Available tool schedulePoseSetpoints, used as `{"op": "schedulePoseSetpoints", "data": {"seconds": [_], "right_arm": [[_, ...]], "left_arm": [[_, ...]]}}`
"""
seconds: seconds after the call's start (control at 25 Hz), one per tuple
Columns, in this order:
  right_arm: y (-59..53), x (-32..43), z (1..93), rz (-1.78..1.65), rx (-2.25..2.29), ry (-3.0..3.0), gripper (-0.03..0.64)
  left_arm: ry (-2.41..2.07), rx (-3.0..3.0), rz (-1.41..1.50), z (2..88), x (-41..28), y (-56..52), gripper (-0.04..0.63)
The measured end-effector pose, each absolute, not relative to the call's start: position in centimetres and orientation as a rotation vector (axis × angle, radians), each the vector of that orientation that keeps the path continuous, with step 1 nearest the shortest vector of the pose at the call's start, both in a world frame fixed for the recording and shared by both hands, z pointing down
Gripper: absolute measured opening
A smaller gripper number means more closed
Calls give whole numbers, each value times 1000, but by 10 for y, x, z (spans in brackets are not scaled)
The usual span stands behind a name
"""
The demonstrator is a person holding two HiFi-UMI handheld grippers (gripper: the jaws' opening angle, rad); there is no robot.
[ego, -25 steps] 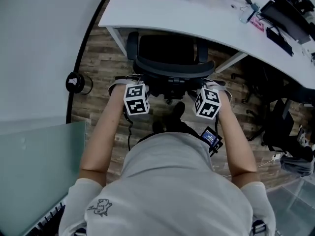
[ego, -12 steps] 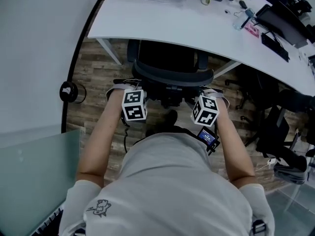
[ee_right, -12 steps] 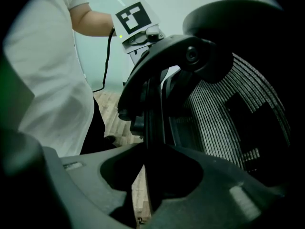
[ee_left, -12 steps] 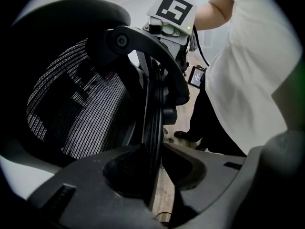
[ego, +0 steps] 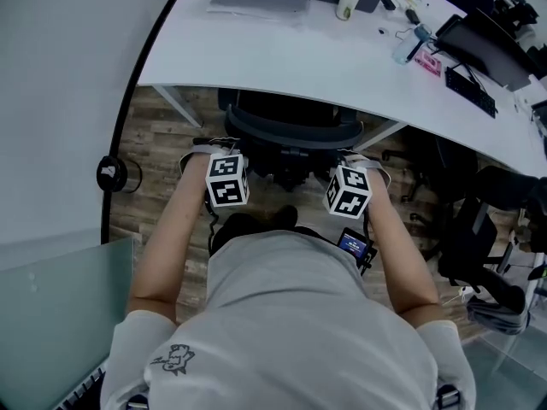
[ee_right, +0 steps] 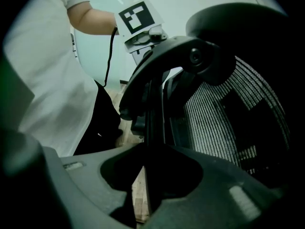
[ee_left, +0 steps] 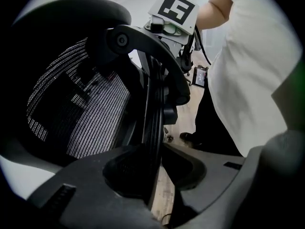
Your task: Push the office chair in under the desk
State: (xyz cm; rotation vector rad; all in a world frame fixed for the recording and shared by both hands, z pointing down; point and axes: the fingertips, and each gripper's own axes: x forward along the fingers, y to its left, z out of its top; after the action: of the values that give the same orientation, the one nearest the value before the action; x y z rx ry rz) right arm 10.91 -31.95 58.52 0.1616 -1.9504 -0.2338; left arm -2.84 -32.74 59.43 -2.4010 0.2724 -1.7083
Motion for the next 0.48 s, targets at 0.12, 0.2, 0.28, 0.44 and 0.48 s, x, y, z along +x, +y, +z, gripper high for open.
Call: {"op": "schedulePoseSetpoints", "data": {"seconds": [0.12, 0.2, 0.28, 0.44, 0.48], "right_arm": [[-335, 116, 584, -238, 175, -1948, 106], [-347, 119, 585, -236, 183, -1950, 106], [-357, 120, 585, -229, 191, -1956, 106], [-372, 119, 586, -219, 216, -1968, 106], [-376, 120, 586, -220, 220, -1967, 105]], "left_arm": [[254, -2413, -1711, 594, -21, -342, 107], [245, -2412, -1711, 594, -18, -355, 107], [232, -2408, -1717, 595, -17, -367, 107], [215, -2396, -1722, 595, -17, -386, 109], [213, -2395, -1719, 595, -16, -391, 109]]}}
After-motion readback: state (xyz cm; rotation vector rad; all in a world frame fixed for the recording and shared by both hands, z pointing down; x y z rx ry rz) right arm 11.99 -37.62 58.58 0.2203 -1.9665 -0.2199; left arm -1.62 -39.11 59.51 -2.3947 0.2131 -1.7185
